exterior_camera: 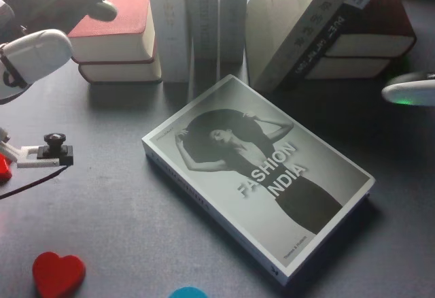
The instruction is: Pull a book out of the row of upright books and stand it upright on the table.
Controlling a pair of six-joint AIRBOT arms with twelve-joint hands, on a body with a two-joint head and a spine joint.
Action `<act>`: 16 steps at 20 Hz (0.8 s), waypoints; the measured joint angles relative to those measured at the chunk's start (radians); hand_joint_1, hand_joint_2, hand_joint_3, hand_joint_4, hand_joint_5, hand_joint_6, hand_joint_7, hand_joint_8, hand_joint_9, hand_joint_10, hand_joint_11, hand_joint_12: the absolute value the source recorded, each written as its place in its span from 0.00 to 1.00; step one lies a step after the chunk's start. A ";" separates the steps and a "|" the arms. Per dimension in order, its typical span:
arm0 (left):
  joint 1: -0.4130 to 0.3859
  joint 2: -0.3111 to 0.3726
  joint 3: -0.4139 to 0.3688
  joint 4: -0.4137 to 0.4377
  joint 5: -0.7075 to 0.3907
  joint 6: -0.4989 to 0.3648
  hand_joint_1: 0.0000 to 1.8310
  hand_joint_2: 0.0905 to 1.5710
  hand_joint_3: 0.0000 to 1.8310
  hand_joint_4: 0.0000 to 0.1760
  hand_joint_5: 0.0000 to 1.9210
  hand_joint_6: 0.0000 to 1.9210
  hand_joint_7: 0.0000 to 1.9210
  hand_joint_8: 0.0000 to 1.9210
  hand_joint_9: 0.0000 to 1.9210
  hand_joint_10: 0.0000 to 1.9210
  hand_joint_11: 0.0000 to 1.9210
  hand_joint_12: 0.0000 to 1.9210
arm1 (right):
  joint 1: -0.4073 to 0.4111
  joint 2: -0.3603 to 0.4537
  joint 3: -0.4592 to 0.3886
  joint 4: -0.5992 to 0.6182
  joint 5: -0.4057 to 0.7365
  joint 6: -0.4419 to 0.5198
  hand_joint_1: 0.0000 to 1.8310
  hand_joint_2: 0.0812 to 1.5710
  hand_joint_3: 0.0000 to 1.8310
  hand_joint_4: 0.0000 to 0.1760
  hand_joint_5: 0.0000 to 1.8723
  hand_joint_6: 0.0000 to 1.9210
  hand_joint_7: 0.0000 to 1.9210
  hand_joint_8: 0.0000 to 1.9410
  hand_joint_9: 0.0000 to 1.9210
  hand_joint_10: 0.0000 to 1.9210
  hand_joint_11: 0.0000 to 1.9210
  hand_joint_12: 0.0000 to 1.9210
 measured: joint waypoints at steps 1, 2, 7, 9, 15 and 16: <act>0.001 -0.003 0.008 -0.008 0.016 0.000 0.41 0.50 0.00 0.30 0.18 0.00 0.15 0.00 0.19 0.01 0.00 0.73 | 0.003 -0.011 0.013 -0.002 -0.031 0.009 0.48 0.53 0.00 0.54 0.08 0.01 0.06 0.01 0.11 0.01 0.00 0.74; 0.001 -0.004 0.009 -0.012 0.029 0.001 0.42 0.49 0.00 0.32 0.19 0.00 0.15 0.00 0.17 0.00 0.00 0.74 | 0.003 -0.012 0.016 -0.001 -0.053 0.013 0.46 0.53 0.00 0.52 0.08 0.01 0.06 0.00 0.11 0.01 0.00 0.73; -0.010 -0.016 0.012 0.039 0.043 0.001 0.46 0.50 0.00 0.45 0.18 0.00 0.15 0.00 0.17 0.01 0.00 0.76 | 0.008 -0.012 0.017 -0.021 -0.069 0.024 0.43 0.53 0.00 0.72 0.07 0.00 0.03 0.00 0.06 0.00 0.00 0.69; -0.010 -0.018 0.013 0.032 0.044 0.001 0.47 0.50 0.00 0.37 0.18 0.00 0.15 0.00 0.18 0.01 0.00 0.77 | 0.008 -0.012 0.016 -0.019 -0.069 0.024 0.45 0.53 0.00 0.67 0.08 0.00 0.03 0.00 0.07 0.00 0.00 0.70; -0.010 -0.027 0.017 0.022 0.042 0.001 0.45 0.52 0.01 0.62 0.17 0.00 0.14 0.00 0.17 0.01 0.00 0.79 | 0.008 -0.016 0.016 -0.032 -0.069 0.035 0.46 0.53 0.00 0.63 0.07 0.00 0.03 0.00 0.07 0.00 0.00 0.68; -0.010 -0.027 0.017 0.022 0.040 0.001 0.45 0.53 0.01 0.63 0.17 0.00 0.15 0.00 0.18 0.01 0.00 0.80 | 0.008 -0.016 0.016 -0.033 -0.069 0.035 0.45 0.53 0.00 0.62 0.07 0.00 0.04 0.00 0.07 0.00 0.00 0.69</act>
